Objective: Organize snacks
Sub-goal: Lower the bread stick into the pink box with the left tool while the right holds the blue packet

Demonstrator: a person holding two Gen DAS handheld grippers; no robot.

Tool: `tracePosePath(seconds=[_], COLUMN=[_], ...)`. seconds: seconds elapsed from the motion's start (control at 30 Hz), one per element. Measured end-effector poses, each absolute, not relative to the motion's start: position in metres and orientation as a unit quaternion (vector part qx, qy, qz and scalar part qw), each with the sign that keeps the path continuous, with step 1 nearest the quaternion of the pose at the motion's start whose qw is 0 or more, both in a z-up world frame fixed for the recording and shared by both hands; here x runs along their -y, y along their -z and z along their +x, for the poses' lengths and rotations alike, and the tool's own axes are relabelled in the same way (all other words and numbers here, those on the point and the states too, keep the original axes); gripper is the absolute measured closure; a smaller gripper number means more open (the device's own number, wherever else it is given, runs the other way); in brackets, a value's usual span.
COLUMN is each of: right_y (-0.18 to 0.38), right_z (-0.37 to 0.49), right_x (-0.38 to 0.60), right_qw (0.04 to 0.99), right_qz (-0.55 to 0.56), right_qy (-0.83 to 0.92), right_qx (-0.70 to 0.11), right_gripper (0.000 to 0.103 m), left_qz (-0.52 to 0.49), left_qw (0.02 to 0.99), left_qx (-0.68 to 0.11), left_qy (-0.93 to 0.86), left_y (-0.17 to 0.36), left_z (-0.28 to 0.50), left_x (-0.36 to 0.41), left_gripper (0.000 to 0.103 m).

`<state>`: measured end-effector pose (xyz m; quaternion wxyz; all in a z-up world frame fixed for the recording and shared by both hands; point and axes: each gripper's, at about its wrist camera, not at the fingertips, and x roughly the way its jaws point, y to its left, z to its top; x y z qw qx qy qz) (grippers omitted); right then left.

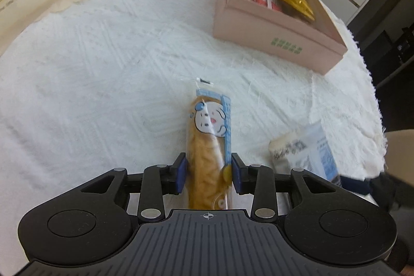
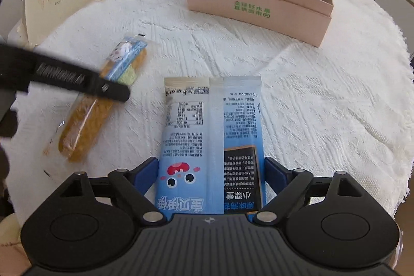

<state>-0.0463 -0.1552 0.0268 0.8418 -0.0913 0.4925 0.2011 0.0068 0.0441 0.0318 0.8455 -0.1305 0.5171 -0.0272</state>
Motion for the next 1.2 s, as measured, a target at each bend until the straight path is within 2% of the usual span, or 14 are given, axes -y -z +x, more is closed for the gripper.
tracePosePath(seconds=[0.07,0.33,0.5,0.57,0.73,1.07,1.2], right_y=[-0.022,-0.020,-0.026,-0.026,-0.039,-0.104,-0.119], right_z=[-0.052,-0.049,-0.045,-0.039,-0.035,-0.037,-0.036], right_x=[0.152,0.148,0.157,0.160,0.165,0.188,0.200], right_qw=[0.841,0.831,0.842,0.845,0.846,0.876,0.889], right_qz=[-0.109,-0.120,-0.105,-0.097,-0.104,-0.065,-0.055], right_qy=[-0.203,-0.211,-0.211,-0.202,-0.212,-0.229,-0.220], right_qx=[-0.490,-0.500,-0.485,-0.485,-0.478,-0.419,-0.397], right_gripper=[0.000,0.000,0.005,0.013,0.023,0.023,0.023], left_qz=[-0.133,-0.144,-0.134,-0.131,-0.127,-0.124,-0.140], left_qw=[0.845,0.843,0.849,0.850,0.852,0.850,0.857], left_qx=[-0.517,-0.513,-0.507,-0.507,-0.504,-0.509,-0.491], left_qy=[0.034,0.067,0.066,0.064,0.059,0.053,0.066], left_y=[-0.031,-0.026,-0.027,-0.027,-0.027,-0.027,-0.044], left_z=[0.009,-0.006,-0.011,-0.011,-0.011,-0.009,-0.013], left_x=[-0.044,-0.050,-0.045,-0.045,-0.042,-0.040,-0.041], left_gripper=[0.064,0.065,0.065,0.065,0.064,0.064,0.068])
